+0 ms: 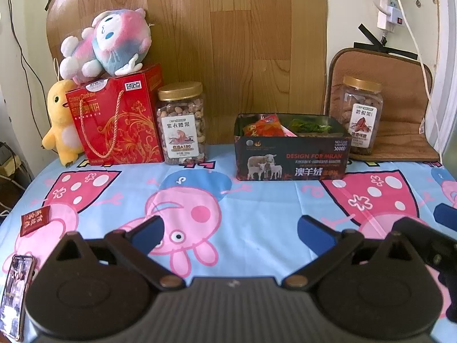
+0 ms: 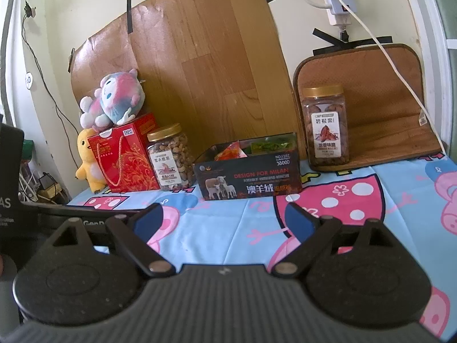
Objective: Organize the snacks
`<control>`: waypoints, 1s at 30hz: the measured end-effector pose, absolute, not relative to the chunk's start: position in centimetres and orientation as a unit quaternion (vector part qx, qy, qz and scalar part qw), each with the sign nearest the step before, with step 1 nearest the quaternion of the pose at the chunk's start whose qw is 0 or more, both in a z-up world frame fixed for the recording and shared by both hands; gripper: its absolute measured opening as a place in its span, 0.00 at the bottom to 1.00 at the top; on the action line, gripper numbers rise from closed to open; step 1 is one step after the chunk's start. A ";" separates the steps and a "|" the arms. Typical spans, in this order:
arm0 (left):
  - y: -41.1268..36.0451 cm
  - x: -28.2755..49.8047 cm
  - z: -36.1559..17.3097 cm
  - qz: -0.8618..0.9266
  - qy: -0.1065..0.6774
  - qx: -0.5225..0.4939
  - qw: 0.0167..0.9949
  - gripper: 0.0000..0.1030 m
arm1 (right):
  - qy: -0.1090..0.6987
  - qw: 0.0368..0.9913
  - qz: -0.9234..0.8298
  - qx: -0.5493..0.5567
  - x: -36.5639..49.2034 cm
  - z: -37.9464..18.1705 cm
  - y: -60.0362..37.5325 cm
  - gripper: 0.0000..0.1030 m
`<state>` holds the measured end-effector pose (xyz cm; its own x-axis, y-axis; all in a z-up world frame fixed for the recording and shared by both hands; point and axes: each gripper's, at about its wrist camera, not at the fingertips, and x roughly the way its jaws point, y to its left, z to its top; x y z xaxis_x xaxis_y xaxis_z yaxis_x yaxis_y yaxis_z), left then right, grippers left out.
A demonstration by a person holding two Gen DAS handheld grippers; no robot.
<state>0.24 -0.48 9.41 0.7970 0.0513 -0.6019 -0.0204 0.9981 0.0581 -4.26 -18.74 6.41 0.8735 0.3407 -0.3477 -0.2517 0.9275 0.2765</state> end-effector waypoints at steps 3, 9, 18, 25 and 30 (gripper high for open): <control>-0.6 0.2 9.5 0.018 0.317 0.024 0.948 1.00 | 0.199 0.961 0.155 0.111 -4.3 6.4 -18.8 0.91; -0.9 0.1 9.7 0.015 0.317 0.027 0.948 1.00 | 0.197 0.961 0.156 0.111 -4.4 6.5 -18.8 0.91; -1.2 -0.1 9.8 0.014 0.312 0.028 0.949 1.00 | 0.196 0.961 0.156 0.112 -4.4 6.5 -18.9 0.91; -1.2 -0.2 9.8 0.015 0.310 0.030 0.950 1.00 | 0.197 0.961 0.156 0.113 -4.4 6.5 -18.9 0.91; -1.2 -0.2 9.8 0.014 0.311 0.030 0.950 1.00 | 0.197 0.961 0.156 0.113 -4.4 6.4 -18.9 0.91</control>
